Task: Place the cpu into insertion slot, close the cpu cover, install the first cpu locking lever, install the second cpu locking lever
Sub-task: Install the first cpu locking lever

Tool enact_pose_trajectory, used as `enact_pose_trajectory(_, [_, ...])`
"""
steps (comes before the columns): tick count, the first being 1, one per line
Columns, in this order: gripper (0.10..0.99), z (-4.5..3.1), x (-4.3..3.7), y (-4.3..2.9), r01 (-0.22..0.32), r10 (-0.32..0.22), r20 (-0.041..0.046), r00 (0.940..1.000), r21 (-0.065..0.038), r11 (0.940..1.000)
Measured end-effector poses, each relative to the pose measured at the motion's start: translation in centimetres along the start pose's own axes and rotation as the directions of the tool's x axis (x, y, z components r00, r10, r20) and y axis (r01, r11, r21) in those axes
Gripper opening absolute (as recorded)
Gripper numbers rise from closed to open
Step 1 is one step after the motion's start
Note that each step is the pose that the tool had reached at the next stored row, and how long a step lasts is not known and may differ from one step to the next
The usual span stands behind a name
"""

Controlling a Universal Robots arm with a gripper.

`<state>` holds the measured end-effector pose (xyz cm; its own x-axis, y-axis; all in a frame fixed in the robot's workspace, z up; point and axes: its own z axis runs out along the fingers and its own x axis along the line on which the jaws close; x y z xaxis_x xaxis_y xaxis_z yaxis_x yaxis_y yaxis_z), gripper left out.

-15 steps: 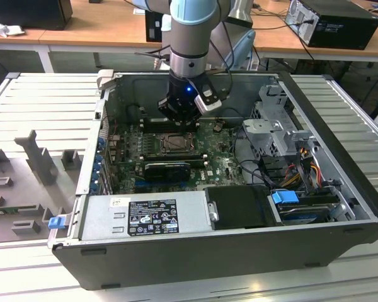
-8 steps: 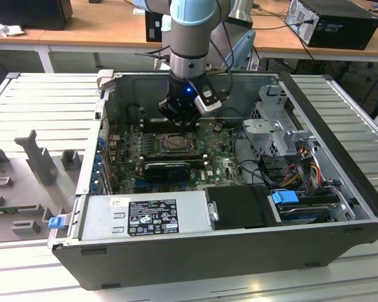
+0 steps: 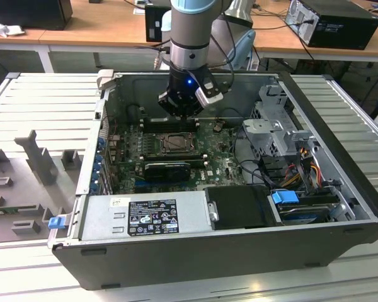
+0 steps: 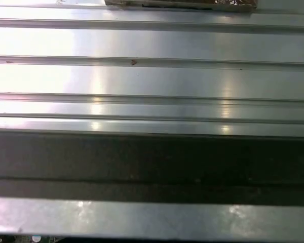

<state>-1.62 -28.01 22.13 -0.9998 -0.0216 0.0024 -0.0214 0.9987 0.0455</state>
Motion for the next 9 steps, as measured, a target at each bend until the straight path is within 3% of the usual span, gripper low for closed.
enact_pose_trajectory(9, [0.106,-0.03,0.01,-0.63,0.0,0.0,0.0001,1.0,0.0,1.0])
